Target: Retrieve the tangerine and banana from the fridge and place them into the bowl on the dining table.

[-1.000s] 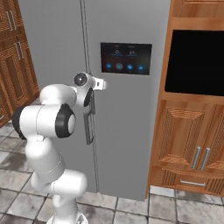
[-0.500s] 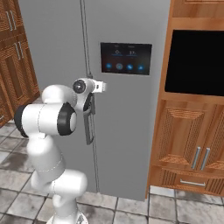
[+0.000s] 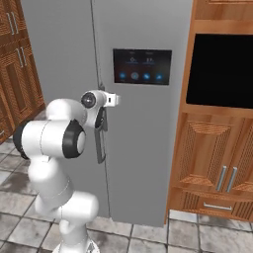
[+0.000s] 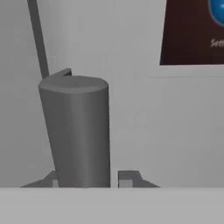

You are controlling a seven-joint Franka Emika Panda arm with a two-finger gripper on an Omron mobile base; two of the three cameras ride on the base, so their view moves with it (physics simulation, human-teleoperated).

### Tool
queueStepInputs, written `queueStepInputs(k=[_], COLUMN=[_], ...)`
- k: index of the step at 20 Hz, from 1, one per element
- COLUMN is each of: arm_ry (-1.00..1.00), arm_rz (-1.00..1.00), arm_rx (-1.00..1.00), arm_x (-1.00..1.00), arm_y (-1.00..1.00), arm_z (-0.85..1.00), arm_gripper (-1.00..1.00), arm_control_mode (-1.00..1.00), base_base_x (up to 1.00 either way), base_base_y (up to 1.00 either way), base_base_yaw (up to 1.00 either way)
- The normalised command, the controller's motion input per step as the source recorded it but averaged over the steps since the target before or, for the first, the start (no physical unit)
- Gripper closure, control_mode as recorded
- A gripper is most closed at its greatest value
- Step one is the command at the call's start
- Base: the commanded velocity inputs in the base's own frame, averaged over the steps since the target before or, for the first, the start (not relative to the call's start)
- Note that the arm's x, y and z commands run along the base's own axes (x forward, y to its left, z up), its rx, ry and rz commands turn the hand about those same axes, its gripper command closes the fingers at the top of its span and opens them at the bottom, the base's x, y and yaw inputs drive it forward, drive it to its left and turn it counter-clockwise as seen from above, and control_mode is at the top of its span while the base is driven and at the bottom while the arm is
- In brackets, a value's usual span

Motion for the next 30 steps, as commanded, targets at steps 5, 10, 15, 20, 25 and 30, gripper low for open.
queueStepInputs(k=[5, 10, 15, 20, 25, 30], arm_ry=[0.19, 0.15, 0.05, 0.06, 0.07, 0.07], arm_rz=[0.0, 0.0, 0.0, 0.0, 0.0, -0.03], arm_rx=[0.0, 0.0, 0.03, 0.06, 0.06, 0.04], arm_x=[-0.89, -0.99, -1.0, -1.0, -1.0, -1.0], arm_y=[-0.23, -0.31, -0.57, -0.69, -0.75, -0.65], arm_z=[0.35, 0.21, 0.1, 0.14, 0.16, 0.32], arm_gripper=[1.0, 1.0, 1.0, 1.0, 1.0, -1.0], arm_control_mode=[-1.0, -1.0, -1.0, -1.0, -1.0, -1.0], base_base_x=[0.0, 0.0, 0.0, 0.0, 0.0, 0.0], base_base_y=[0.0, 0.0, 0.0, 0.0, 0.0, 0.0], base_base_yaw=[0.0, 0.0, 0.0, 0.0, 0.0, 0.0])
